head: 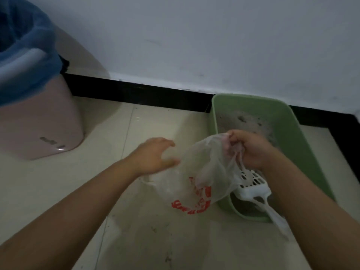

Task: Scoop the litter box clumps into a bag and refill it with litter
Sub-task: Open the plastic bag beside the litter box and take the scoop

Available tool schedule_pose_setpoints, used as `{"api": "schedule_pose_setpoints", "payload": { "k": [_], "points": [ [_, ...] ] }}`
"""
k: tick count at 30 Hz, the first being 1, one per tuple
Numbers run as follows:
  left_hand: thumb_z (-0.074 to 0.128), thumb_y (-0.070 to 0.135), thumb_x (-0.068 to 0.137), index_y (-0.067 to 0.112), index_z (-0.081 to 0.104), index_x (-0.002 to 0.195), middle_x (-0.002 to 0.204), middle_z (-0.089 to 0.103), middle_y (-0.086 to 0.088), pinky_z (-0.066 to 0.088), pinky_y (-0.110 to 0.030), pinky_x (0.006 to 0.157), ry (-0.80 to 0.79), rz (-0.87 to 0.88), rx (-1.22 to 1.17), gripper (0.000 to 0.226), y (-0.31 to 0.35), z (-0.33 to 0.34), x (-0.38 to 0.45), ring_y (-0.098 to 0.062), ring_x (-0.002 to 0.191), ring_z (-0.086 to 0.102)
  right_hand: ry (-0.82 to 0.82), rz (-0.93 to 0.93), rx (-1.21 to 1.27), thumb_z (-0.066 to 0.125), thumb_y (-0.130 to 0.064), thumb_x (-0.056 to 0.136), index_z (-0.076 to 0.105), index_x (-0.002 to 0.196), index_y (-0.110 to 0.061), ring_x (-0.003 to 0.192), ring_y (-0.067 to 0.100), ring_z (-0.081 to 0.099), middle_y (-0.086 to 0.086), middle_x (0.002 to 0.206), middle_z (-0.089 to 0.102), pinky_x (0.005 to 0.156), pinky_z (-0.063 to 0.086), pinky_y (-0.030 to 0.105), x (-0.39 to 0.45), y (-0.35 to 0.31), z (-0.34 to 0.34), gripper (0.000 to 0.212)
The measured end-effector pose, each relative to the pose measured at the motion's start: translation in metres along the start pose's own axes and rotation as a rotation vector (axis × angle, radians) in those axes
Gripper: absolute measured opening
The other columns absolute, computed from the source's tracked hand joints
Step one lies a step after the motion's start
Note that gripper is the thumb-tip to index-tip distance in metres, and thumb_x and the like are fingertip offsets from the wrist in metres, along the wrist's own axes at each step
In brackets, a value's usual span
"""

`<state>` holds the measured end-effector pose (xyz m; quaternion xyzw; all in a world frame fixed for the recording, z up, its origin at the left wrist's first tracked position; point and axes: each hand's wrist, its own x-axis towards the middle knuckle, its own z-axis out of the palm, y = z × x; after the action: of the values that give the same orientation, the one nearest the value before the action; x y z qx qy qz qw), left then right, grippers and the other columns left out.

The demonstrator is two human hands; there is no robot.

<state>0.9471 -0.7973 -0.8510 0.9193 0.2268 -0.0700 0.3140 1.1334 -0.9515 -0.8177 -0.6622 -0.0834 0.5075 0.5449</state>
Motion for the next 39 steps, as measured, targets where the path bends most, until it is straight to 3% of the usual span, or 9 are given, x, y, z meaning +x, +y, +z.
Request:
{"api": "schedule_pose_setpoints", "payload": {
  "k": [5, 9, 12, 16, 21, 24, 29, 34, 39],
  "points": [
    [0.041, 0.021, 0.097, 0.008, 0.051, 0.125, 0.128, 0.052, -0.012, 0.04, -0.031, 0.093, 0.105, -0.141, 0.057, 0.033, 0.001, 0.041, 0.01, -0.025, 0.117, 0.048, -0.124, 0.035, 0.009, 0.029, 0.009, 0.07, 0.056, 0.048, -0.004, 0.043, 0.016, 0.056, 0.009, 0.047, 0.056, 0.044, 0.05, 0.017, -0.015, -0.01, 0.008, 0.037],
    [0.038, 0.011, 0.096, 0.005, 0.052, 0.084, 0.076, 0.051, -0.008, 0.032, -0.029, 0.061, 0.325, -0.292, -0.428, 0.019, -0.009, 0.019, 0.018, -0.023, 0.079, 0.049, 0.012, 0.09, -0.53, 0.033, 0.014, 0.081, 0.048, 0.056, -0.002, 0.04, 0.015, 0.049, 0.01, 0.051, 0.047, 0.04, 0.041, 0.017, 0.001, -0.008, 0.008, 0.034],
    [0.035, 0.012, 0.096, 0.003, 0.05, 0.078, 0.063, 0.04, -0.001, 0.023, -0.032, 0.056, 0.468, -0.297, -0.341, 0.025, -0.01, 0.008, 0.012, -0.021, 0.072, 0.043, 0.069, 0.081, -0.716, 0.042, 0.012, 0.085, 0.055, 0.059, -0.005, 0.054, 0.02, 0.048, 0.011, 0.057, 0.053, 0.046, 0.043, 0.022, 0.013, -0.006, 0.013, 0.034],
    [0.034, 0.01, 0.095, 0.004, 0.051, 0.071, 0.066, 0.045, -0.009, 0.026, -0.029, 0.054, 0.573, -0.364, -0.276, 0.03, -0.016, 0.004, 0.003, -0.022, 0.069, 0.042, 0.021, 0.04, -0.191, 0.033, 0.016, 0.083, 0.054, 0.051, -0.006, 0.038, 0.013, 0.06, 0.004, 0.04, 0.059, 0.039, 0.05, 0.017, 0.032, -0.012, 0.016, 0.044],
    [0.037, 0.005, 0.09, 0.005, 0.045, 0.06, 0.063, 0.044, -0.009, 0.027, -0.03, 0.056, 0.563, -0.413, -0.356, 0.031, -0.023, 0.008, 0.004, -0.023, 0.066, 0.041, -0.158, 0.054, 0.307, 0.076, 0.001, 0.023, 0.055, 0.041, -0.008, 0.037, 0.017, 0.057, 0.01, 0.051, 0.055, 0.041, 0.052, 0.018, 0.034, -0.001, 0.019, 0.029],
    [0.04, 0.002, 0.085, 0.013, 0.041, 0.05, 0.057, 0.042, -0.002, 0.028, -0.03, 0.054, 0.551, -0.477, -0.445, 0.037, -0.03, 0.009, 0.01, -0.019, 0.057, 0.039, -0.21, 0.104, 0.284, 0.049, 0.004, 0.069, 0.056, 0.06, -0.008, 0.043, 0.013, 0.055, 0.007, 0.066, 0.052, 0.045, 0.05, 0.014, 0.025, 0.007, 0.005, 0.016],
    [0.04, 0.0, 0.085, 0.008, 0.045, 0.05, 0.048, 0.042, -0.003, 0.029, -0.024, 0.05, 0.361, -0.522, -0.753, 0.037, -0.026, 0.003, 0.017, -0.018, 0.048, 0.036, -0.168, 0.132, 0.252, 0.069, -0.025, 0.063, 0.068, 0.076, -0.005, 0.056, 0.016, 0.068, 0.009, 0.072, 0.068, 0.052, 0.057, 0.024, 0.006, 0.006, -0.006, 0.023],
    [0.031, 0.011, 0.089, 0.008, 0.046, 0.047, 0.027, 0.034, 0.002, 0.023, -0.011, 0.03, 0.27, -0.545, -1.159, 0.044, -0.029, -0.007, 0.006, -0.008, 0.024, 0.03, 0.321, -0.244, -0.611, 0.048, -0.035, 0.093, 0.058, 0.113, -0.006, 0.075, 0.012, 0.055, 0.005, 0.098, 0.062, 0.058, 0.041, 0.02, 0.008, -0.007, 0.004, 0.036],
    [0.03, 0.013, 0.089, 0.009, 0.041, 0.049, 0.026, 0.029, 0.002, 0.019, -0.008, 0.028, 0.427, -0.582, -1.406, 0.041, -0.025, -0.024, 0.002, -0.007, 0.021, 0.026, 0.495, -0.388, -0.053, 0.023, -0.042, 0.099, 0.054, 0.111, -0.003, 0.077, 0.016, 0.054, 0.005, 0.092, 0.056, 0.058, 0.047, 0.016, 0.01, -0.031, 0.026, 0.051]
  ]
}}
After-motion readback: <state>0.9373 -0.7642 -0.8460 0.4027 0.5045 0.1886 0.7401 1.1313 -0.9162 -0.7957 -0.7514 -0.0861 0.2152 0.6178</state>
